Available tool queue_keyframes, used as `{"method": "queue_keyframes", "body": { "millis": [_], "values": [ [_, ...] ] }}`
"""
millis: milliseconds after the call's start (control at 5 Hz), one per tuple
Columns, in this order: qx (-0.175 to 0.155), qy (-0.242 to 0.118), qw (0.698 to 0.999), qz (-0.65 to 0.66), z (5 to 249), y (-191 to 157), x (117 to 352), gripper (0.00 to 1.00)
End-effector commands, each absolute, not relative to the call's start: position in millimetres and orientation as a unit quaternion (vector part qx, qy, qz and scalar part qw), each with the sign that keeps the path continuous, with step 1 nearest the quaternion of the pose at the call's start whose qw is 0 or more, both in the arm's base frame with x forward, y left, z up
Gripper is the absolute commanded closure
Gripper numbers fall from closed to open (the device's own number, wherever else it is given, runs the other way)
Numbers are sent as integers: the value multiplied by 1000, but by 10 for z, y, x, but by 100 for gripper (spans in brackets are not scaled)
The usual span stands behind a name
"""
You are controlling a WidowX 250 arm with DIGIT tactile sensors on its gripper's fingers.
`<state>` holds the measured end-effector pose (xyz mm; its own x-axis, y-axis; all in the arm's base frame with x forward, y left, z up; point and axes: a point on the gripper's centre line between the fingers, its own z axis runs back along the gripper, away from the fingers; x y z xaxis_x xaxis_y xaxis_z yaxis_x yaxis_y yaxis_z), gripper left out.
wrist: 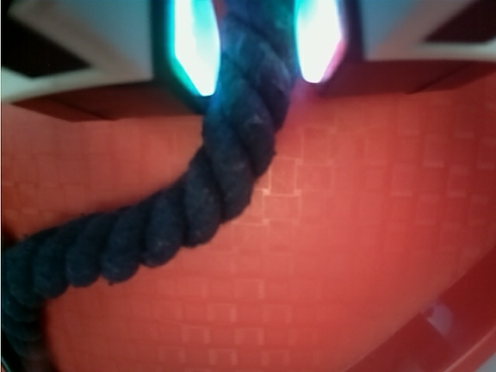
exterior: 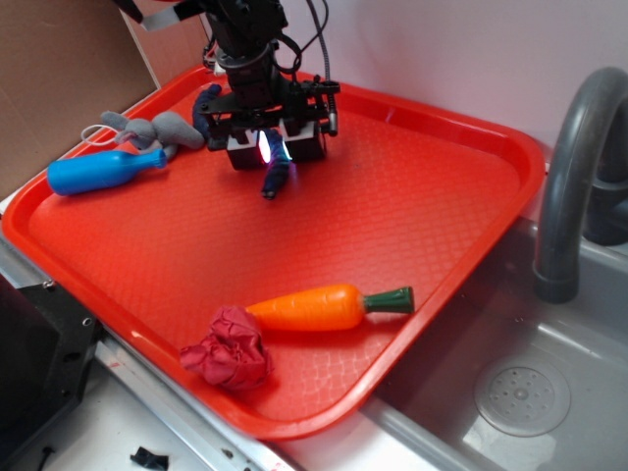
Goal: Grab the blue rope.
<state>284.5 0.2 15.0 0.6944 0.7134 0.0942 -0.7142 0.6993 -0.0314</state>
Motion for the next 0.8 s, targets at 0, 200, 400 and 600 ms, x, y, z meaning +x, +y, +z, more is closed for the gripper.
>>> {"method": "queue_keyframes", "body": {
  "millis": [0, 200, 400, 600],
  "values": [
    [20, -25, 935, 354, 343, -10, 2748, 100],
    [3, -8, 963, 269, 788, -35, 2679, 100],
    [-20, -35, 988, 146, 1288, -143, 2492, 100],
    [-43, -55, 992, 107, 1697, -223, 2318, 100]
  ]
}}
